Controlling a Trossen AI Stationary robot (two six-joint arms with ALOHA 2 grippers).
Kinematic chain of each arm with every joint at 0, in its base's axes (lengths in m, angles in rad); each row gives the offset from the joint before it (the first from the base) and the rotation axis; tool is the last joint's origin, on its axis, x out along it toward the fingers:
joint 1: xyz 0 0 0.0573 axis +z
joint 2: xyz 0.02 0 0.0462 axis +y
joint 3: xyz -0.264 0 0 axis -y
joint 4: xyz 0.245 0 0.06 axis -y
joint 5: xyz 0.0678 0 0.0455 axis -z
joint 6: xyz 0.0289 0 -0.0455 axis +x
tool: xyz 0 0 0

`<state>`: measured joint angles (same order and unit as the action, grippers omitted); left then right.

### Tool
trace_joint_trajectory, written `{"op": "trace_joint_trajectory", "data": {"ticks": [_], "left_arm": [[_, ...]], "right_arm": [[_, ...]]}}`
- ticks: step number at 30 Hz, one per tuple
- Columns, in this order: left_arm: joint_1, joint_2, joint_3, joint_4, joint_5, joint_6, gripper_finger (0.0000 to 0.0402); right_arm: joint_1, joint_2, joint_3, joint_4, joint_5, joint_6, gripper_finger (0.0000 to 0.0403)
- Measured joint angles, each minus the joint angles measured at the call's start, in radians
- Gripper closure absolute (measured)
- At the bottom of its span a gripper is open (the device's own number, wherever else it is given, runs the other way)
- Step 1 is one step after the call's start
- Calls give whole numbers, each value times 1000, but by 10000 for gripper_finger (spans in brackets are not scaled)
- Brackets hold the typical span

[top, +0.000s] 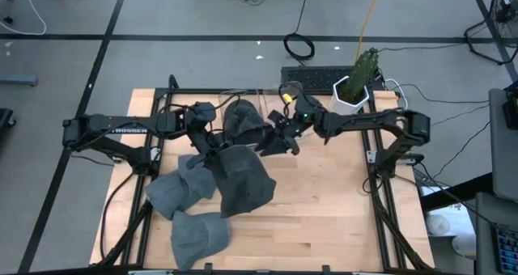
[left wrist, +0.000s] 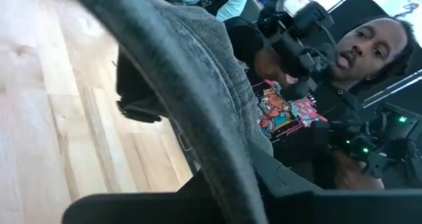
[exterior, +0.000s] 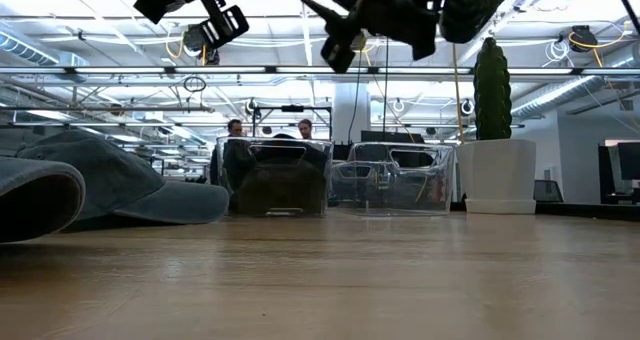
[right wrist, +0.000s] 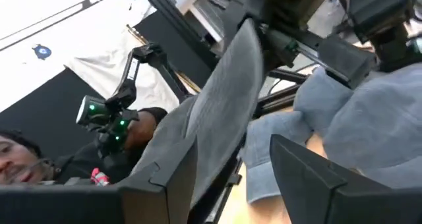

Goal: Pick & Place hat
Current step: Put the black cap into the left transparent bin

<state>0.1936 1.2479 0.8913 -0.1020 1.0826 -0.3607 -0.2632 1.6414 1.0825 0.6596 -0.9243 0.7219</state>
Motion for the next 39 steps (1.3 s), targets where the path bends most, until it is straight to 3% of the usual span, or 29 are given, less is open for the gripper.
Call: {"op": "trace_joint_trajectory", "data": {"ticks": [13, 22, 25, 30, 39], "left_arm": [[-22, 11, 0, 2, -18, 8, 394], [-22, 10, 0, 6, -18, 27, 394], [-21, 11, 0, 1, -18, 27, 394], [-19, 12, 0, -5, -39, 27, 388], [0, -30, 1, 10, 8, 9, 346]], "right_arm": [[54, 171, 189, 30, -153, 60, 222], [85, 194, 239, 25, -126, 13, 230], [85, 196, 239, 20, -126, -12, 259], [86, 195, 239, -14, -175, -114, 381], [63, 139, 205, -63, -170, -266, 401]]}}
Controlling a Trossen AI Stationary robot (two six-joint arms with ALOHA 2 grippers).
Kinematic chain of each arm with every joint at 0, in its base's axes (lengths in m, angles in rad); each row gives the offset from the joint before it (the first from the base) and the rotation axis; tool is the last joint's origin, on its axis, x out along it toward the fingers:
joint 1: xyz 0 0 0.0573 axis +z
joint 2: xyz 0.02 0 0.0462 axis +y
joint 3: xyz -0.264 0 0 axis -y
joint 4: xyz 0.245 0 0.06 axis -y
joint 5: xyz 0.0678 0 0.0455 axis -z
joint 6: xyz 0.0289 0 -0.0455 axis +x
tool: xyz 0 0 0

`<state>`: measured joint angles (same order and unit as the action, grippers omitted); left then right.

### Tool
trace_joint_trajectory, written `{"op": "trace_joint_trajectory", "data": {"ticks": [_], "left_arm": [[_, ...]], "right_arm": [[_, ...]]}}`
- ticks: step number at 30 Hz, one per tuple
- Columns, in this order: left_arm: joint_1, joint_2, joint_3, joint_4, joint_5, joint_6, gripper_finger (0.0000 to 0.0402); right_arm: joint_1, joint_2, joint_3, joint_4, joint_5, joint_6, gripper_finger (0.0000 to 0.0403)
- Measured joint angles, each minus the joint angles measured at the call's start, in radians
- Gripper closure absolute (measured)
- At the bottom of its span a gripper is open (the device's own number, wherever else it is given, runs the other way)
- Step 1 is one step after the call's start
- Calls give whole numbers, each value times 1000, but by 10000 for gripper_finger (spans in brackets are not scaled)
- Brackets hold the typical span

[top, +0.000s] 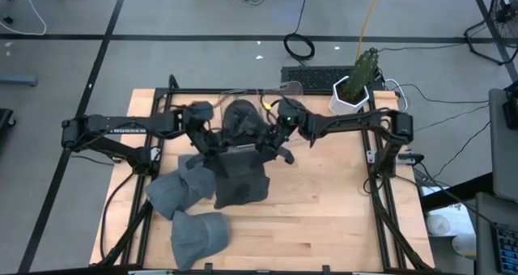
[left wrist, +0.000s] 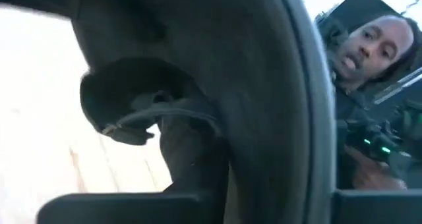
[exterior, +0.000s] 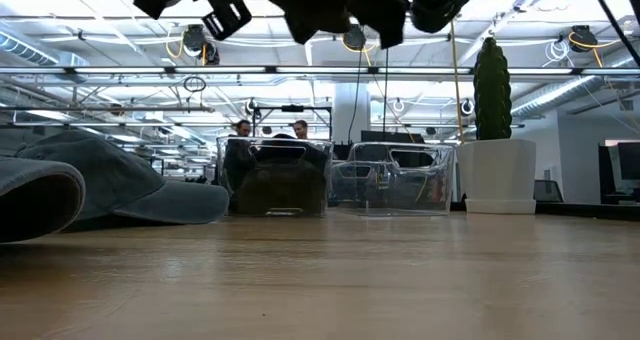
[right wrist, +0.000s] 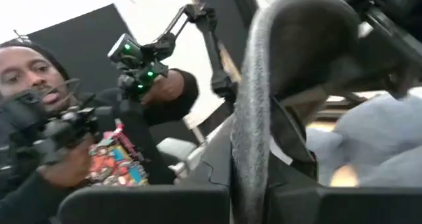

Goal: Pick & Place hat
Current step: Put the black cap into the left transparent bin

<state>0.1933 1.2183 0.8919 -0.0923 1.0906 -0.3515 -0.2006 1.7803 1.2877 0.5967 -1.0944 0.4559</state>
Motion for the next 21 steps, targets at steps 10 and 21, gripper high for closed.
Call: {"op": "trace_joint_trajectory", "data": {"ticks": [10, 21], "left_arm": [[135, -136, -1, -15, -45, 11, 335], [177, -155, -1, 220, -556, 122, 235]], "right_arm": [[-63, -260, -240, -148, 239, -200, 402], [-69, -624, -516, -160, 805, -370, 402]]}}
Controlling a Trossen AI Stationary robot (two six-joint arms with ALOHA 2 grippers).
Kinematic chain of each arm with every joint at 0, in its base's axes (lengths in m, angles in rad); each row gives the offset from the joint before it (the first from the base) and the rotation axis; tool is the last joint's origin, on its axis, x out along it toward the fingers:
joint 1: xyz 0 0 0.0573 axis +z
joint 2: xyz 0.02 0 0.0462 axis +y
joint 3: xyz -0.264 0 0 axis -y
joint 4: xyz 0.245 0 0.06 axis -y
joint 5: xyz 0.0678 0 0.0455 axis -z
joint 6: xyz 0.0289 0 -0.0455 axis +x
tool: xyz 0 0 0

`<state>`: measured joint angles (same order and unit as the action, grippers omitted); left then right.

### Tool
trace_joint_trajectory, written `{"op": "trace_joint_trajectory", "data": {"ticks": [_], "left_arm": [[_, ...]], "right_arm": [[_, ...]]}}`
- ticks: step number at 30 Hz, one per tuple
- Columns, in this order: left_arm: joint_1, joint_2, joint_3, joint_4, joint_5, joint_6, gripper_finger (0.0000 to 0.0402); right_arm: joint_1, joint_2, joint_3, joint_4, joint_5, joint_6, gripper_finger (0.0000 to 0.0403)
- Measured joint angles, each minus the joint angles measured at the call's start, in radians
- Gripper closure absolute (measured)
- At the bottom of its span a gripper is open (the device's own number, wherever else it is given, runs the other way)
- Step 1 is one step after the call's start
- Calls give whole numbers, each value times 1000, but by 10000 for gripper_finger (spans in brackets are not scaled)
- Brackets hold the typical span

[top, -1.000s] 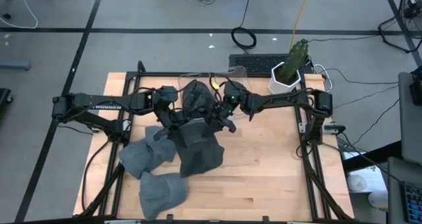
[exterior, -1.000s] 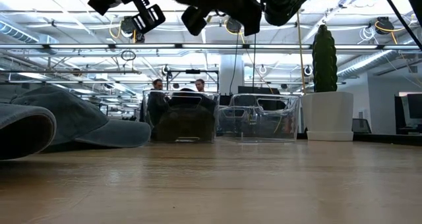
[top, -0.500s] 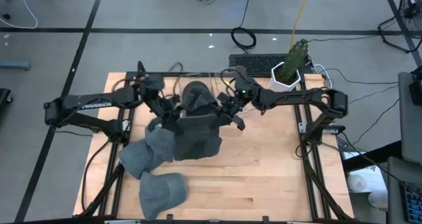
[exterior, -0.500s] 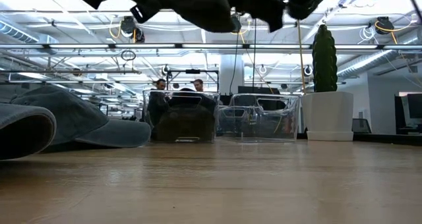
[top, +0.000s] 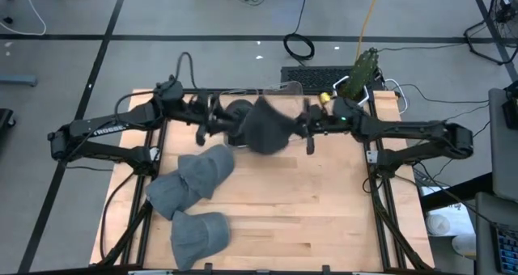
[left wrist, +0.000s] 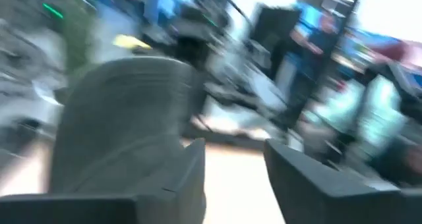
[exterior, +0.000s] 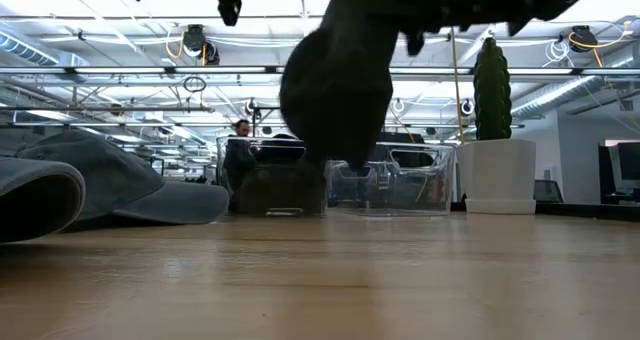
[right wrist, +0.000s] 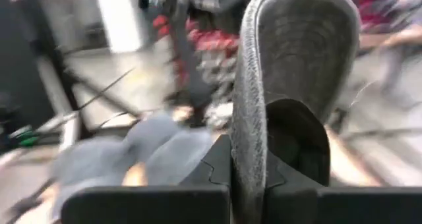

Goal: Pick & Place hat
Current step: Put the black cap into the left transparent bin

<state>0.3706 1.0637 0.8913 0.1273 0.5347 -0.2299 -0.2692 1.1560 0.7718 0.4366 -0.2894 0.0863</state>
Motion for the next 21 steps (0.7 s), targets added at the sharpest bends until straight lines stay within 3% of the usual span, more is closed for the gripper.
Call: {"op": "trace_joint_trajectory", "data": {"ticks": [3, 8, 12, 21], "left_arm": [[0, -1, 0, 72, -97, -4, 200], [2, 2, 0, 80, -150, -8, 166], [1, 8, 0, 88, -163, -57, 161], [2, 8, 0, 146, -276, -239, 160]], "right_arm": [[8, -53, -52, 129, 86, -33, 402], [8, -58, -79, 293, 42, -8, 403], [9, -56, -78, 419, 29, -37, 403], [8, -65, -77, 611, 162, -234, 403]]}}
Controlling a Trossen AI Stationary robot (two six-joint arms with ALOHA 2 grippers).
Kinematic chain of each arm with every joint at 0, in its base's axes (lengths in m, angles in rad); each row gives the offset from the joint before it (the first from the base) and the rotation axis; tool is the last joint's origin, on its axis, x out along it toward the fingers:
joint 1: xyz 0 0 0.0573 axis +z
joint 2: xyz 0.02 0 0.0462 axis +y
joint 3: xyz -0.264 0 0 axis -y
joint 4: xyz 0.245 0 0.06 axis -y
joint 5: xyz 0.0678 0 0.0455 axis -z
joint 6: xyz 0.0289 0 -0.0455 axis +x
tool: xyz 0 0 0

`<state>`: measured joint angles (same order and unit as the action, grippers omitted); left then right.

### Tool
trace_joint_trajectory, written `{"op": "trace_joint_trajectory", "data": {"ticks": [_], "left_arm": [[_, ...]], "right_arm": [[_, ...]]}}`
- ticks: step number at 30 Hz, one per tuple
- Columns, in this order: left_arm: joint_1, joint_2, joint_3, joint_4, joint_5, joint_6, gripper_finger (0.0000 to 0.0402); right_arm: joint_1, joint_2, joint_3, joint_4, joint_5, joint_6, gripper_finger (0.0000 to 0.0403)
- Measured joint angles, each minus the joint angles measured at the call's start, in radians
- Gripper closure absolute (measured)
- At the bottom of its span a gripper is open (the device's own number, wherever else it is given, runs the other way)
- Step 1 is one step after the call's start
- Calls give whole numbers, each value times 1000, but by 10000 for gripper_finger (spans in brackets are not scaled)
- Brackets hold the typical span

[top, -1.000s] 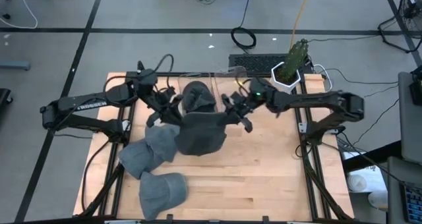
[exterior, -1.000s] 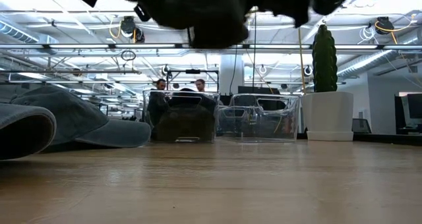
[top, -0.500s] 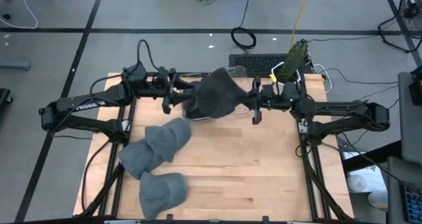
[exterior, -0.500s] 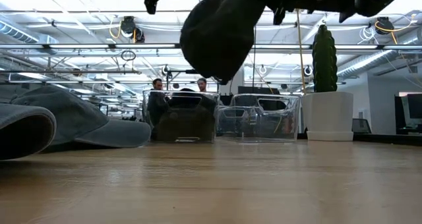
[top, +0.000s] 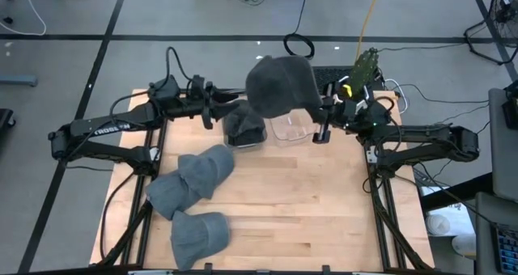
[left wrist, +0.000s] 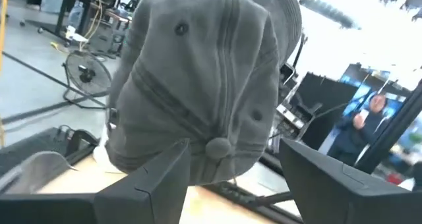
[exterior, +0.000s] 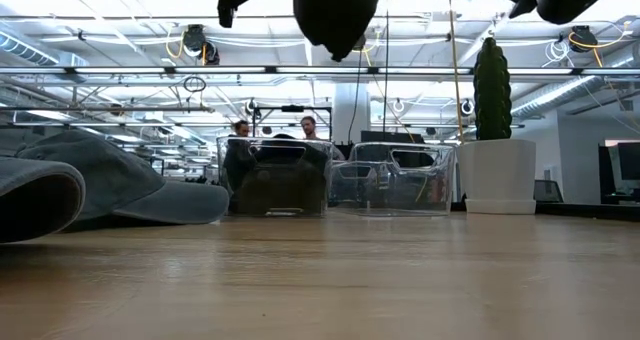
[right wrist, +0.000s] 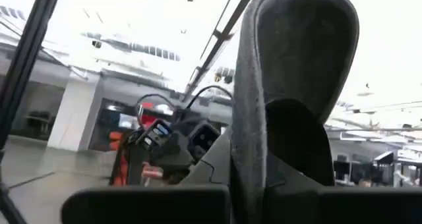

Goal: Pick & Place hat
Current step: Put the black cap into the left transparent bin

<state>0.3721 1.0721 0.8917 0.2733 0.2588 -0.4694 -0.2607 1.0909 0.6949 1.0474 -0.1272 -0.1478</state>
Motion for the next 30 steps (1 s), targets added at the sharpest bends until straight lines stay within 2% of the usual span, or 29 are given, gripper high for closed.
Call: {"op": "trace_joint_trajectory", "data": {"ticks": [10, 15, 23, 30], "left_arm": [[-21, 98, 0, 150, -58, -230, 160], [-21, 150, 0, 298, -51, -212, 160], [-17, 170, 0, 312, -77, -184, 160], [-17, 171, 0, 408, -69, -208, 160]], "right_arm": [[0, 53, 26, 116, -3, 37, 403], [0, 89, 44, 113, -3, 47, 403], [0, 92, 47, 142, -7, 58, 403], [1, 91, 47, 137, -8, 80, 403]]}}
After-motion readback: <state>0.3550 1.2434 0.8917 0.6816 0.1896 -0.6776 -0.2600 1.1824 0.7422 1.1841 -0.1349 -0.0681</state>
